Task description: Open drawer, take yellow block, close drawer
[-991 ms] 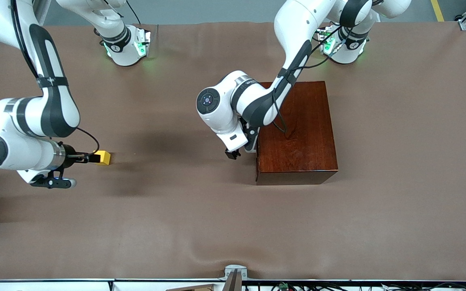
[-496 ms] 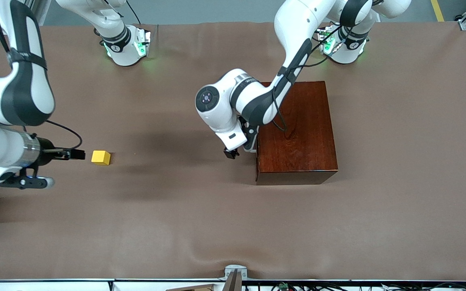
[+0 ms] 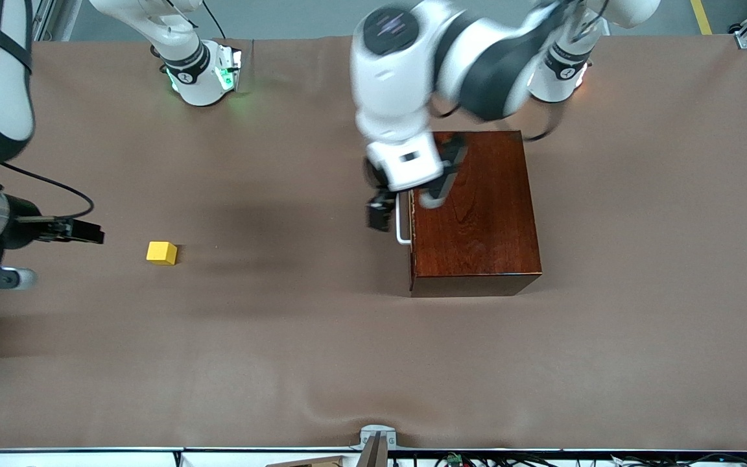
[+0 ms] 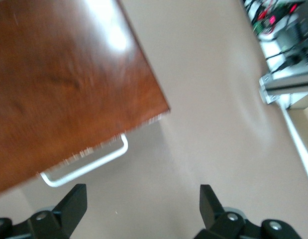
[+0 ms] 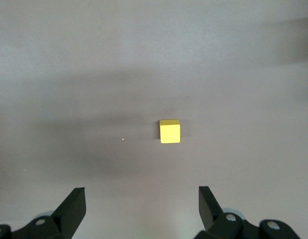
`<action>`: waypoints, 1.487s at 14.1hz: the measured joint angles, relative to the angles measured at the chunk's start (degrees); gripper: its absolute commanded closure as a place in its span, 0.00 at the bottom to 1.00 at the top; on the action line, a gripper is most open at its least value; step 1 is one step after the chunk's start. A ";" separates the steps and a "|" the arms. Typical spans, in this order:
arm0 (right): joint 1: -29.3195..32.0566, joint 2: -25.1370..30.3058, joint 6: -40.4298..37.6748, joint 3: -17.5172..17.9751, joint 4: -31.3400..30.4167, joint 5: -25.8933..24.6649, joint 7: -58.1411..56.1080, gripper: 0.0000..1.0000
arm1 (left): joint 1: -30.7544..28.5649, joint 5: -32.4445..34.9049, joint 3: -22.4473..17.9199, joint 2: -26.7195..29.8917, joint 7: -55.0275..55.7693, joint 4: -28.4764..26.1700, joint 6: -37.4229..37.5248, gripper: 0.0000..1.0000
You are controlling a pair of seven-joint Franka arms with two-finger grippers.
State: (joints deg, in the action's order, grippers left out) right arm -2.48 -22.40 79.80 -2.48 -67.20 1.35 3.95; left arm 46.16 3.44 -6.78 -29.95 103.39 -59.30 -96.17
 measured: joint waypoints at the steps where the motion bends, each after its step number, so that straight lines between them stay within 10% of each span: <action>1: 0.43 0.03 -1.53 -0.24 1.49 0.00 0.00 0.00 | -2.06 -0.39 0.01 2.05 -4.45 -0.14 2.27 0.00; 10: 1.87 9.35 -11.89 -0.71 5.12 0.11 0.56 0.00 | -22.13 -4.50 0.24 11.74 -53.19 -5.61 13.65 0.00; 21: 3.50 23.15 -3.44 0.16 -16.88 0.27 0.87 0.00 | -34.56 -4.49 0.15 28.89 -89.68 -26.22 14.15 0.00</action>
State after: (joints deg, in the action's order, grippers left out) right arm 1.02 0.75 76.35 -2.32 -84.07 1.62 4.82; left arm 11.60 -1.05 -6.62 -1.05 13.70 -85.52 -82.01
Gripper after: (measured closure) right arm 0.000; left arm 0.000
